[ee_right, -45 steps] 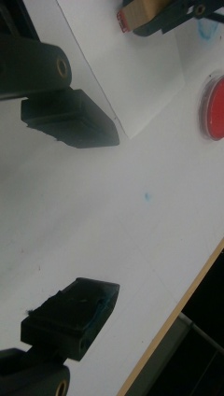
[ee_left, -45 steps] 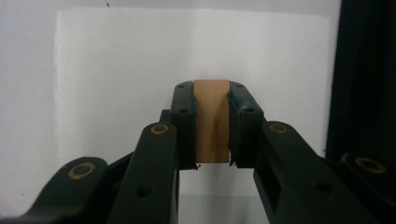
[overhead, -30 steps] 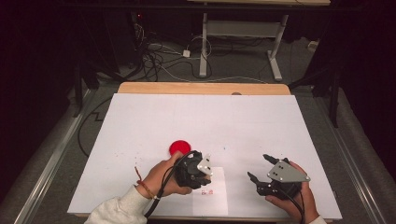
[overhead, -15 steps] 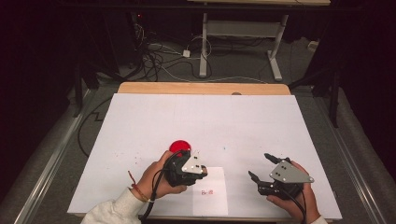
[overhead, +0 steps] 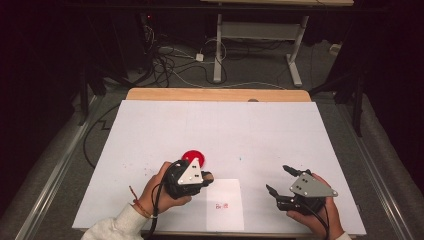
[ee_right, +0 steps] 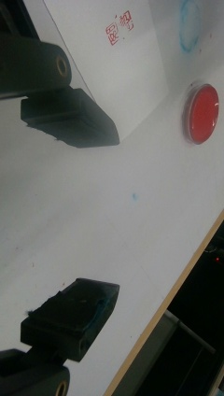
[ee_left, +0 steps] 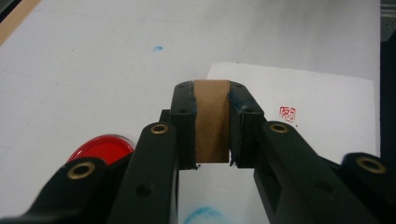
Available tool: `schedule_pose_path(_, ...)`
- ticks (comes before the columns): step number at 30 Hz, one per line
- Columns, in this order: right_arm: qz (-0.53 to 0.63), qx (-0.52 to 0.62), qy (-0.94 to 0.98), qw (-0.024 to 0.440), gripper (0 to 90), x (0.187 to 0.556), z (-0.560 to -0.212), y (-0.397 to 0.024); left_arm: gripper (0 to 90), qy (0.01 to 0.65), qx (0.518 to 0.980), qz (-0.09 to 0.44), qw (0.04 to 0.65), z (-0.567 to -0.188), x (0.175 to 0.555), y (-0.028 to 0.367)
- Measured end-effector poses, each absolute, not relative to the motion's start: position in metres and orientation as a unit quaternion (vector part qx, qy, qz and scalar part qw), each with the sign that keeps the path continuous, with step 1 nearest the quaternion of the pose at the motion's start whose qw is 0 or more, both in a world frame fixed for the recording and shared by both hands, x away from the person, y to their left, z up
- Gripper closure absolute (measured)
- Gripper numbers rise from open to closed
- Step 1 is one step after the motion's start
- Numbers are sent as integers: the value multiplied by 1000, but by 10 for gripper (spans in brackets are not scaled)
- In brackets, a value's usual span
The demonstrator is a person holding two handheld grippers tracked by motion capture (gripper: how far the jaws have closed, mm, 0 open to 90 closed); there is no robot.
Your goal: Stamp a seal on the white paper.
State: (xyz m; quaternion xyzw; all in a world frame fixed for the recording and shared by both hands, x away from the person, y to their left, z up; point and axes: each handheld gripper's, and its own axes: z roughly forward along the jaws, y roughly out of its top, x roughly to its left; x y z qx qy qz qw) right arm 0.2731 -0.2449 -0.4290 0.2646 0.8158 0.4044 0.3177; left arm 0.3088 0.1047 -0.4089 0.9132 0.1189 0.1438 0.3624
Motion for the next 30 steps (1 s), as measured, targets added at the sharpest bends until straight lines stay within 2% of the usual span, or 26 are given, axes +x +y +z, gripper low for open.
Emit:
schedule_pose_path(23,405,263,817,315,249,275,-429,-242,735,168,892,171,383,-410,304,146)
schedule_pose_path(30,404,263,817,316,249,275,-429,-242,735,182,894,175,371,-411,308,153)
